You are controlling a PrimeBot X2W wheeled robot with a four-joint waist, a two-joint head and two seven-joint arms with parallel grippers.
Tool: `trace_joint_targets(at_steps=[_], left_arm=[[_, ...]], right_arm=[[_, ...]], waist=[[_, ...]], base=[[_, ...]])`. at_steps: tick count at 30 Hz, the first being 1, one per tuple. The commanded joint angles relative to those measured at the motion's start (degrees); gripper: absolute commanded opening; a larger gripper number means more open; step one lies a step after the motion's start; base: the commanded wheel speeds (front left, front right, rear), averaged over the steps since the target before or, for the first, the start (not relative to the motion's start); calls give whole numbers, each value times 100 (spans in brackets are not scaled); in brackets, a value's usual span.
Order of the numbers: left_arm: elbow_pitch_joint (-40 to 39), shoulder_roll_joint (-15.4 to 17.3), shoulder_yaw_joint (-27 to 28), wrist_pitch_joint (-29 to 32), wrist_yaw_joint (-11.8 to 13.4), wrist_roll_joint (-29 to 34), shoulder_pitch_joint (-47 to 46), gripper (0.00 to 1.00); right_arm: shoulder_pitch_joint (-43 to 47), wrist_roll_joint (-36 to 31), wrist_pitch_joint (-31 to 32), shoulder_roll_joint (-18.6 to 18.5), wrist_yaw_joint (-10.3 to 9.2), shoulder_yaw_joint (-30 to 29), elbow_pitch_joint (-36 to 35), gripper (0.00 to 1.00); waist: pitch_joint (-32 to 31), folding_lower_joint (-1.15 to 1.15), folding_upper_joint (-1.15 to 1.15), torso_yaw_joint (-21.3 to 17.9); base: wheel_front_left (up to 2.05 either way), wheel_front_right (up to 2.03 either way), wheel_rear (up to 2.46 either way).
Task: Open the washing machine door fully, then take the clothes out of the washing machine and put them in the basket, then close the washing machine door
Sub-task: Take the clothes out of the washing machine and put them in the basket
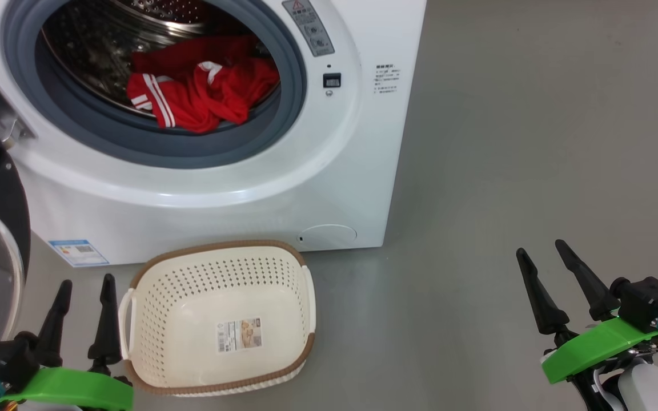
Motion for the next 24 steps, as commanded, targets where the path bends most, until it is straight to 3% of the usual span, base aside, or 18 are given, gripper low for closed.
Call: trace_joint_targets(at_steps=[1, 11, 24], left_arm=[[-137, 189, 171, -53, -17, -10, -95, 100], [-209, 201, 139, -54, -17, 22, -168, 100], [13, 125, -69, -54, -18, 59, -226, 100]], right_arm=[[-2, -11, -69, -55, 51, 109, -156, 100], [-25, -23, -69, -28, 51, 103, -174, 100], [-61, -29, -69, 7, 51, 98, -170, 100]], waist=[[11, 0, 0, -4], [75, 0, 0, -20], [144, 0, 0, -9]], base=[[121, -142, 22], [117, -129, 12], [10, -10, 0]])
